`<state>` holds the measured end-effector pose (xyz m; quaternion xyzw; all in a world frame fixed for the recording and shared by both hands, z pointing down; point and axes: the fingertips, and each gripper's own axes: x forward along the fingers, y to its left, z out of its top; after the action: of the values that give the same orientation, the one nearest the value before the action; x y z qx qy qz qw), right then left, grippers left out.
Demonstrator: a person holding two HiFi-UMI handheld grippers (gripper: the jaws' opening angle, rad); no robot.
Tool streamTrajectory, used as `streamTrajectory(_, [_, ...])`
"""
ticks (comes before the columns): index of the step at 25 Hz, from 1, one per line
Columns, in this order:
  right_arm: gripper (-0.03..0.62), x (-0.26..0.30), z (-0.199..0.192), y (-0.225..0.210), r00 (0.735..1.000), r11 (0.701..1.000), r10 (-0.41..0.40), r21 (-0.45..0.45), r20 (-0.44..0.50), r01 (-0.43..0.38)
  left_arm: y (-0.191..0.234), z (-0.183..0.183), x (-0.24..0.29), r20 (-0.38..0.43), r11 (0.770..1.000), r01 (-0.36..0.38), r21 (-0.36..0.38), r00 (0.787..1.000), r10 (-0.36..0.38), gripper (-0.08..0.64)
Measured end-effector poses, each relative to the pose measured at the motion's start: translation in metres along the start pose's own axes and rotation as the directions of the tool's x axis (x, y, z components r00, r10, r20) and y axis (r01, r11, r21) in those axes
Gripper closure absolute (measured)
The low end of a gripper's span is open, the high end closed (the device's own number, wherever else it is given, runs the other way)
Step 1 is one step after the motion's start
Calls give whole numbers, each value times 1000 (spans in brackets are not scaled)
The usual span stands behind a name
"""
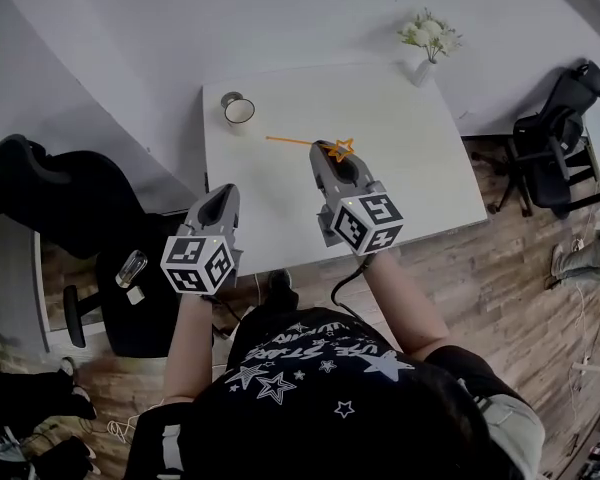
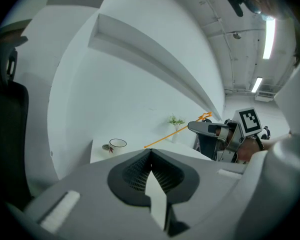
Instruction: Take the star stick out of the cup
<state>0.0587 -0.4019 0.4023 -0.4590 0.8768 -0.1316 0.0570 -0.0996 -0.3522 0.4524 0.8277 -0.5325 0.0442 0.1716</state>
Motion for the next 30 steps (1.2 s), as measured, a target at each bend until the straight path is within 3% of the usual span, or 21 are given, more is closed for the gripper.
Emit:
streamTrajectory(18, [560,-153,-20,29,999,999,-35,8,-14,35,-98,-46,-92,4,999,36,13,999,-36,557])
streamTrajectory(30, [560,-209,-37,51,999,999,-26,25,-40,27,-126,-70,-143,4,1000,23,4,1000,-23,557])
